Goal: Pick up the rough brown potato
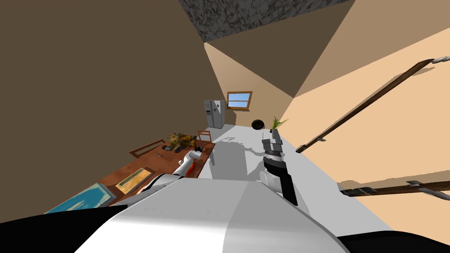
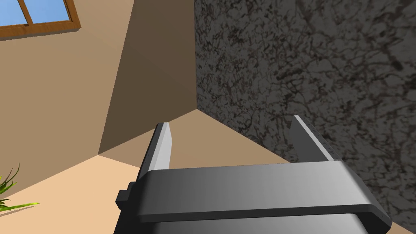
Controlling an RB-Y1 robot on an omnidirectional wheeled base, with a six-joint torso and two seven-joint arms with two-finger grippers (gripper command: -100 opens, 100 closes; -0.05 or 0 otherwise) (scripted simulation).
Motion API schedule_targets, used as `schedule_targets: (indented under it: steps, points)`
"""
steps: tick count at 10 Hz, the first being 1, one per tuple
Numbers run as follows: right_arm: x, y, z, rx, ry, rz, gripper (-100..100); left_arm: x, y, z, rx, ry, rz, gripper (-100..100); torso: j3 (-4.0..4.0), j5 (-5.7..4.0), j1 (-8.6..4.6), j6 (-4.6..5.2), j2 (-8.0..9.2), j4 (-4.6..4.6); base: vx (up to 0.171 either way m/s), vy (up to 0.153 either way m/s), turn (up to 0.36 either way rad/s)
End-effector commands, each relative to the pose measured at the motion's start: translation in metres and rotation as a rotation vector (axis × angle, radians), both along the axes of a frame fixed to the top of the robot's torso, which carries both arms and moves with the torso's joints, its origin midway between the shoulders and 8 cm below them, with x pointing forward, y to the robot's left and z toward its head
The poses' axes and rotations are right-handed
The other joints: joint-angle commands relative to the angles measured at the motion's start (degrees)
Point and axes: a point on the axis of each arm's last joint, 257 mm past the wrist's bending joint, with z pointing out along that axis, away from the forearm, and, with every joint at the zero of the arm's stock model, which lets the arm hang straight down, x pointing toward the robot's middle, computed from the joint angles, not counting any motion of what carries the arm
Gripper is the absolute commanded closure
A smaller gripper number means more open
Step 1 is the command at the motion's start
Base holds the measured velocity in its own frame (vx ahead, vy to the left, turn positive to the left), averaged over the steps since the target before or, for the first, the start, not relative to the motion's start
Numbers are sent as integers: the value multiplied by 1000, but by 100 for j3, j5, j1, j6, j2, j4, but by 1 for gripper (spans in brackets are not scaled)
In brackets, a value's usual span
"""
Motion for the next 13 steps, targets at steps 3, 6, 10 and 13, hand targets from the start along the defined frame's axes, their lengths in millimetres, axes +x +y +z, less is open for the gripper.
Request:
schedule_targets:
  steps: [3,6,10,13]
  points:
    - [0,0,0,0,0,0,0,26,-11,12,0,-21,-42,100,2,-2,-3,-3,3,1,-22,-28,109]
    - [0,0,0,0,0,0,0,34,-14,14,3,-19,-57,100,7,-5,-8,-2,7,7,-22,-31,89]
    - [0,0,0,0,0,0,0,34,-13,8,6,4,-65,100,5,-3,-3,-3,6,4,-12,-17,45]
    - [0,0,0,0,0,0,0,43,-15,13,10,2,-77,100,7,-4,-5,-1,8,6,-19,-21,64]
